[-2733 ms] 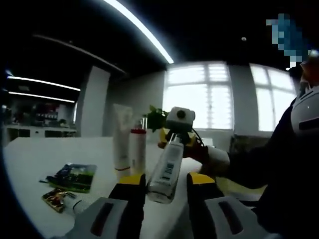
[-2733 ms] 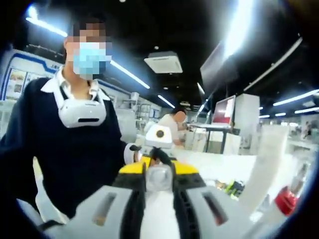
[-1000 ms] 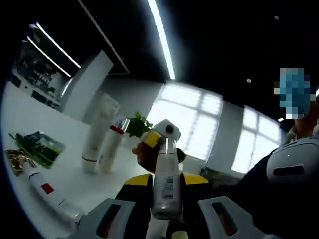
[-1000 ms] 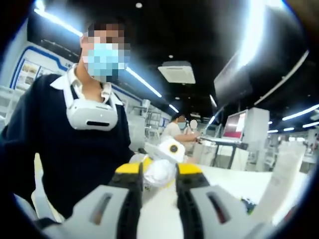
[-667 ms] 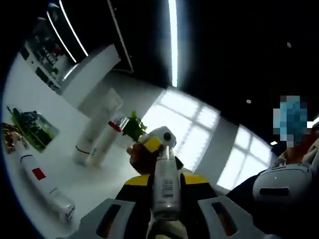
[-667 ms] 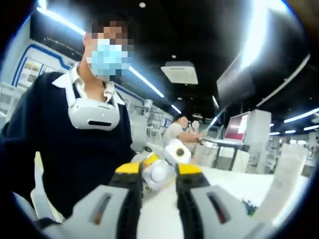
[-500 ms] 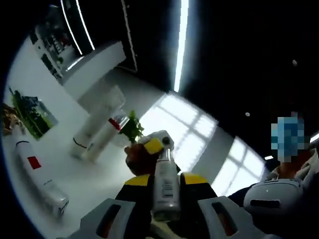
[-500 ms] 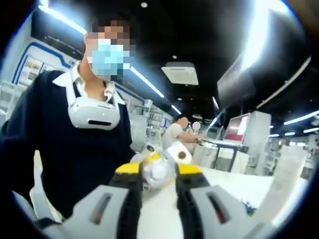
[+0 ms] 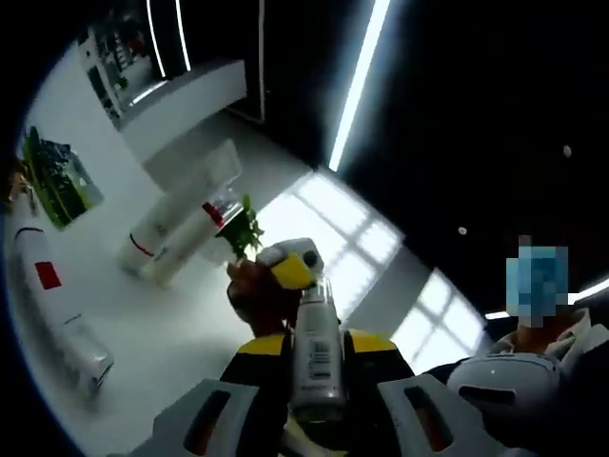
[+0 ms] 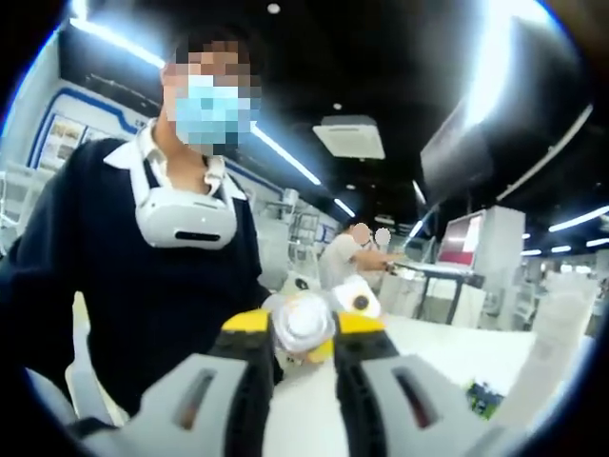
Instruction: Arrange the skincare products in the storage area until every visible bottle or jar stands upright without overlapping.
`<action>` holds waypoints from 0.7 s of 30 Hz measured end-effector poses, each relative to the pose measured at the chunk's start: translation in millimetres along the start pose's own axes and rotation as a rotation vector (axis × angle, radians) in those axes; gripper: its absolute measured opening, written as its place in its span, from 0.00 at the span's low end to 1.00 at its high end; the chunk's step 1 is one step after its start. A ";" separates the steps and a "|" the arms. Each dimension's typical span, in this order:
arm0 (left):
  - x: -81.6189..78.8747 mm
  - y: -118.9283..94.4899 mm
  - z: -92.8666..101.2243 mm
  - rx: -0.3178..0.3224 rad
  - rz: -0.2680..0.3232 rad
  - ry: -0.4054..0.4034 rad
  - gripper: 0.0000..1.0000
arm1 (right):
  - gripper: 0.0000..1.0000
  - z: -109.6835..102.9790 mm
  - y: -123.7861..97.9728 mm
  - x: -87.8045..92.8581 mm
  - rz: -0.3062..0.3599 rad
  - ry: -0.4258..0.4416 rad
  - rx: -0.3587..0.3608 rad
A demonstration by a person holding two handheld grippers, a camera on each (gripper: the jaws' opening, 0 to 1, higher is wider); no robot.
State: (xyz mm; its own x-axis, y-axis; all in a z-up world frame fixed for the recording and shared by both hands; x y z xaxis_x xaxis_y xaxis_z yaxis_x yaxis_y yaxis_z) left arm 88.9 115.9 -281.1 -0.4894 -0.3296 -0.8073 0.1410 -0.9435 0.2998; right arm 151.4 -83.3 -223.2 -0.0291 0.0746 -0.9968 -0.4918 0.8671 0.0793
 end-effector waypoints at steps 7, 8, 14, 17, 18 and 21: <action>1.3 0.6 2.5 0.005 0.001 0.017 0.21 | 0.22 0.9 -2.5 0.0 0.002 0.004 -0.007; 0.2 0.5 2.0 -0.009 0.002 0.058 0.21 | 0.22 1.2 -3.0 -0.5 0.001 0.002 -0.001; -3.8 0.6 9.1 -0.080 -0.032 0.267 0.22 | 0.22 3.2 -4.4 -0.6 -0.006 0.002 0.027; -3.8 2.0 11.7 -0.119 -0.049 0.369 0.22 | 0.22 3.8 -4.9 -0.9 -0.007 0.003 0.037; -3.9 2.3 12.4 -0.133 -0.053 0.397 0.22 | 0.21 4.6 -5.8 -1.0 -0.010 0.001 0.043; -4.8 3.1 15.9 -0.194 -0.076 0.502 0.22 | 0.21 6.3 -6.4 -0.1 -0.020 0.007 0.059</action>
Point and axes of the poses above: the point that each gripper's makers call its tool centre point, and the gripper's own axes: y roughly forward along the fingers, z roughly to its right, x roughly out of its underside, the point moved 10 cm from there along -y, roughly backward along the fingers, and after that the axes turned 15 degrees about y, right-handed, at the moved point
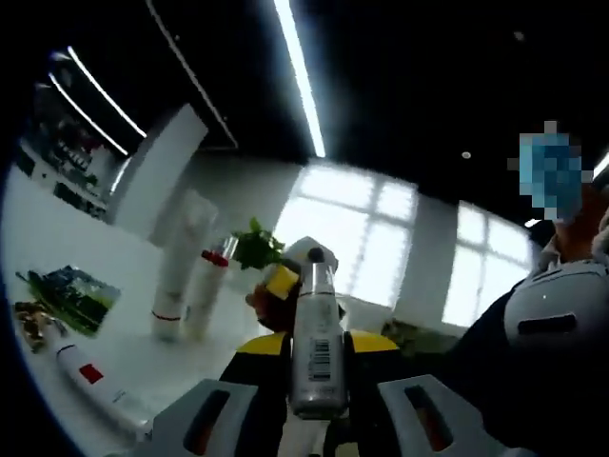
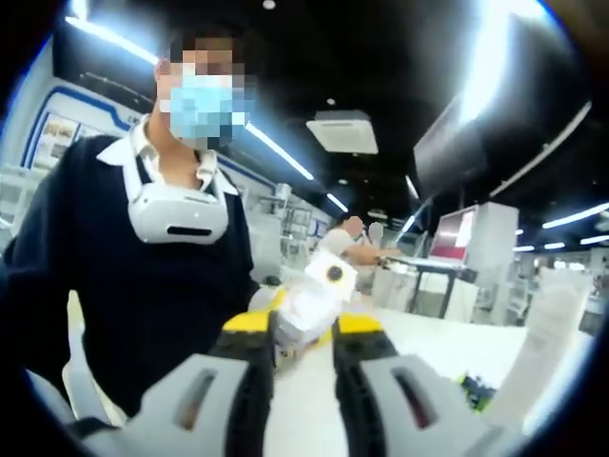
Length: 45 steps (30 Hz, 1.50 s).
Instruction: Arrange the skincare products in the storage area until every visible bottle or jar stands upright without overlapping.
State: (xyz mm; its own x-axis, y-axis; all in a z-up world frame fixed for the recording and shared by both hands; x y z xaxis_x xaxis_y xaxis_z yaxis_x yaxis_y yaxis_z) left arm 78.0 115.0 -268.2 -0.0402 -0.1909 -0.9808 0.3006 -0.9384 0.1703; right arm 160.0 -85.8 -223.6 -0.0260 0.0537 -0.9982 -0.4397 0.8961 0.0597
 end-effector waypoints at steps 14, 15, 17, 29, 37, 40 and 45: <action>-14.5 -5.3 6.6 -0.218 -0.055 0.487 0.21 | 0.19 9.2 3.8 1.4 0.017 0.090 0.068; -15.8 -5.1 8.1 -0.228 -0.059 0.513 0.21 | 0.18 8.2 7.0 0.9 0.033 0.099 0.061; -18.0 -5.5 10.1 -0.247 -0.057 0.561 0.21 | 0.18 8.4 10.9 0.7 0.056 0.126 0.054; -19.5 -10.3 10.5 -0.466 -0.186 0.932 0.21 | 0.21 19.4 21.2 5.7 0.110 0.168 0.163; -16.8 -7.9 7.8 -0.541 -0.250 1.086 0.21 | 0.21 15.7 27.0 6.2 0.163 0.235 0.272; -14.6 -8.9 4.8 -0.572 -0.270 1.118 0.21 | 0.20 13.1 31.7 6.6 0.167 0.262 0.332; -15.9 -10.6 2.3 -0.620 -0.292 1.184 0.21 | 0.19 7.9 39.2 5.4 0.200 0.331 0.451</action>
Point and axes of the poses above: the point that each gripper's makers call its tool centre point, and the gripper's own axes: y roughly forward along the fingers, z roughly to its right, x roughly out of its underside, the point moved 10 cm from there along -y, roughly backward along the fingers, and after that the axes turned 15 degrees about y, right-handed, at the moved point
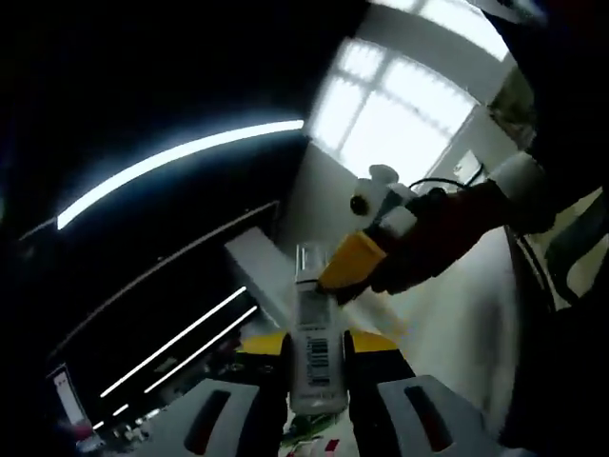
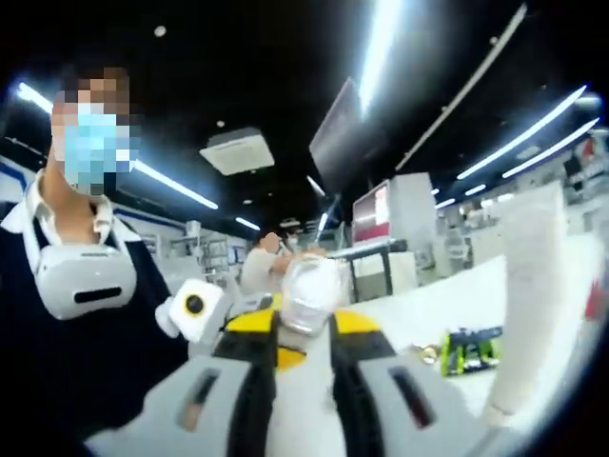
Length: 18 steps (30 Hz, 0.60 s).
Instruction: Arrange the skincare products in the storage area until every visible bottle or jar stands upright without overlapping.
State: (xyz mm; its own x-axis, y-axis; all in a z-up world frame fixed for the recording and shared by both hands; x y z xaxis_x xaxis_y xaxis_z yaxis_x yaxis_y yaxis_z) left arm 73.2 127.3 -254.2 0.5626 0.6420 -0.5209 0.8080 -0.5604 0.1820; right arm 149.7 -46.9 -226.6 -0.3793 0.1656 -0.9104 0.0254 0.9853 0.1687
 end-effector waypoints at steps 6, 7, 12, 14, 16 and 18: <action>-0.3 1.6 -0.4 -0.044 -0.031 0.102 0.21 | 0.19 -5.1 7.4 5.7 0.148 0.214 0.120; -0.5 1.7 -0.3 -0.049 -0.041 0.129 0.21 | 0.19 -5.1 8.4 7.2 0.171 0.260 0.130; 0.3 0.1 -0.3 -0.073 -0.059 0.158 0.21 | 0.20 -14.4 15.3 10.9 0.239 0.228 0.215; 0.6 -0.8 -0.4 -0.087 -0.069 0.185 0.21 | 0.21 -19.7 19.8 12.2 0.267 0.241 0.276; -1.2 -2.0 -0.7 -0.115 -0.067 0.237 0.21 | 0.22 -24.6 23.5 12.6 0.316 0.235 0.303; -2.8 -3.0 0.7 -0.138 -0.067 0.275 0.21 | 0.23 -28.5 25.7 14.1 0.354 0.245 0.332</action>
Point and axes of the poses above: the point that each gripper's makers call its tool centre point, and the gripper's own axes: y roughly forward along the fingers, z roughly to its right, x roughly out of its underside, the point moved 10 cm from there along -y, roughly backward along the fingers, and after that the axes turned 15 degrees about y, right-handed, at the moved point
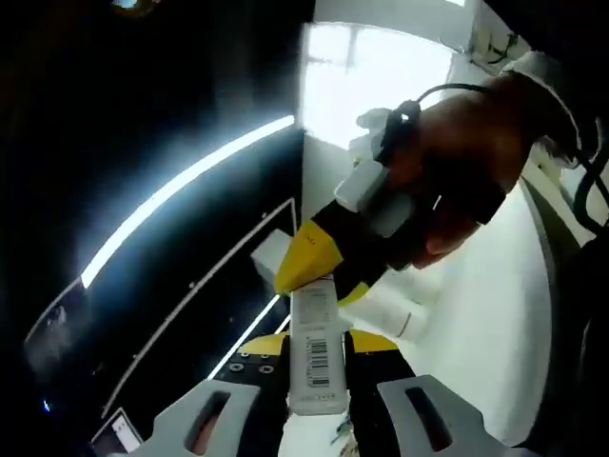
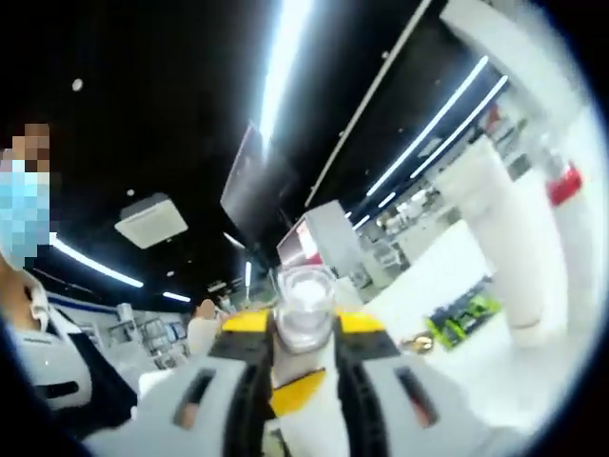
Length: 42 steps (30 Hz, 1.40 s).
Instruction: Arrange the skincare products in the storage area until every visible bottle or jar stands upright without overlapping.
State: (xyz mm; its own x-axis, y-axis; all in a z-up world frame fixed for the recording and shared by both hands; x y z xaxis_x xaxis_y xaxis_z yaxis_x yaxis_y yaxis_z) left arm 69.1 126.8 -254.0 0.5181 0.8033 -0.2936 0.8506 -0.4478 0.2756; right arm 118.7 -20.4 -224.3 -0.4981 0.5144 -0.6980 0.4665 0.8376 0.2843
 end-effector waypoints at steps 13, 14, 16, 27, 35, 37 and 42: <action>3.3 0.1 4.4 0.007 0.015 -0.075 0.23 | 0.22 -6.7 5.6 5.9 0.143 -0.007 0.110; 3.7 0.7 5.2 0.013 0.020 -0.084 0.23 | 0.22 -6.6 5.7 4.6 0.135 -0.023 0.110; 4.6 2.1 6.8 0.037 0.038 -0.118 0.24 | 0.22 -6.4 5.7 2.4 0.120 -0.052 0.113; 5.9 7.7 0.7 0.179 0.196 -0.496 0.23 | 0.21 -10.6 -0.1 -20.9 -0.032 -0.308 0.032; 13.5 11.1 -0.1 0.305 0.283 -0.730 0.12 | 0.21 -5.9 -8.2 -36.8 -0.146 -0.385 -0.027; 13.9 11.5 0.6 0.327 0.300 -0.733 0.11 | 0.21 -5.6 -10.9 -42.5 -0.200 -0.427 -0.065; 9.2 14.9 9.3 0.422 0.309 -0.768 0.13 | 0.21 -3.9 -16.9 -50.6 -0.330 -0.501 -0.178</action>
State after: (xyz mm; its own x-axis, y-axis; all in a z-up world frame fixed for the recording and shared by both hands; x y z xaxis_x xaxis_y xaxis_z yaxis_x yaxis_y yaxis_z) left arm 87.4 123.9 -261.1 0.5158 0.2119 -0.8301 0.5492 -0.8254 0.1306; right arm 133.2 -59.9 -191.3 -0.1720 0.1112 -0.9788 0.1966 0.9775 0.0765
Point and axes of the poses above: the point that each gripper's makers call its tool centre point, and the gripper's own axes: y roughly forward along the fingers, z roughly to its right, x roughly out of its underside, the point moved 10 cm from there along -y, roughly backward along the fingers, and after that the axes turned 15 degrees about y, right-handed, at the moved point
